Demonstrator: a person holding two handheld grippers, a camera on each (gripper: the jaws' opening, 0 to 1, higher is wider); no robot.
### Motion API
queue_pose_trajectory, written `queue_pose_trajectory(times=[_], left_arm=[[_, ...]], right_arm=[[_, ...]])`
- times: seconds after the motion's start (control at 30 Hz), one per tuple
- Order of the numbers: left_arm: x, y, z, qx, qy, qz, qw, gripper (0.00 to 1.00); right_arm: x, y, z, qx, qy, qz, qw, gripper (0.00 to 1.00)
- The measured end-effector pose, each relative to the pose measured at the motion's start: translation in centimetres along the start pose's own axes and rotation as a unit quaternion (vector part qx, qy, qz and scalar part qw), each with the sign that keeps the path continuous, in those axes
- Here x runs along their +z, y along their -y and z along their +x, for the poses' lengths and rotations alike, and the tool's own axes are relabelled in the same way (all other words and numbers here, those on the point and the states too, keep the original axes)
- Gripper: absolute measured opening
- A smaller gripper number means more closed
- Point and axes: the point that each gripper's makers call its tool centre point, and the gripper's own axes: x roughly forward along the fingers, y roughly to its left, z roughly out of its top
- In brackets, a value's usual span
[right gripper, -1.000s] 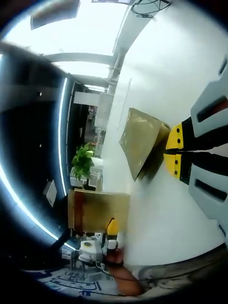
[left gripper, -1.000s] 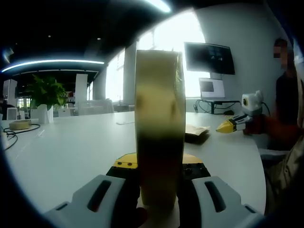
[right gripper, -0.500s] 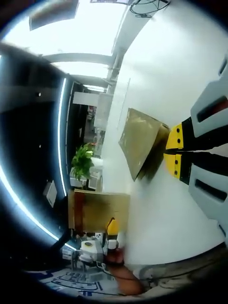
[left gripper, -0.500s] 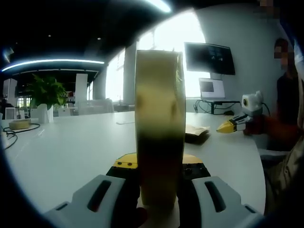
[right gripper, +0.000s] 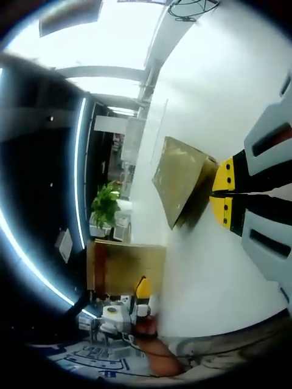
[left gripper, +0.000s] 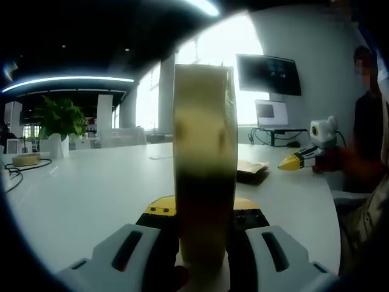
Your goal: Extract single mask from mask box in order stack masks on table
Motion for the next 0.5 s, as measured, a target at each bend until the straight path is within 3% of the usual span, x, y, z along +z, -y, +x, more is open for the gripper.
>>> queue_pose_trajectory(times=[0.5], left_arm=[[0.0, 0.0, -0.1, 0.001, 0.0, 0.0, 1.0, 0.2]], right_arm=[[1.5, -0.7, -0.4, -0.001, 0.008, -0.04, 0.9992, 0.0]])
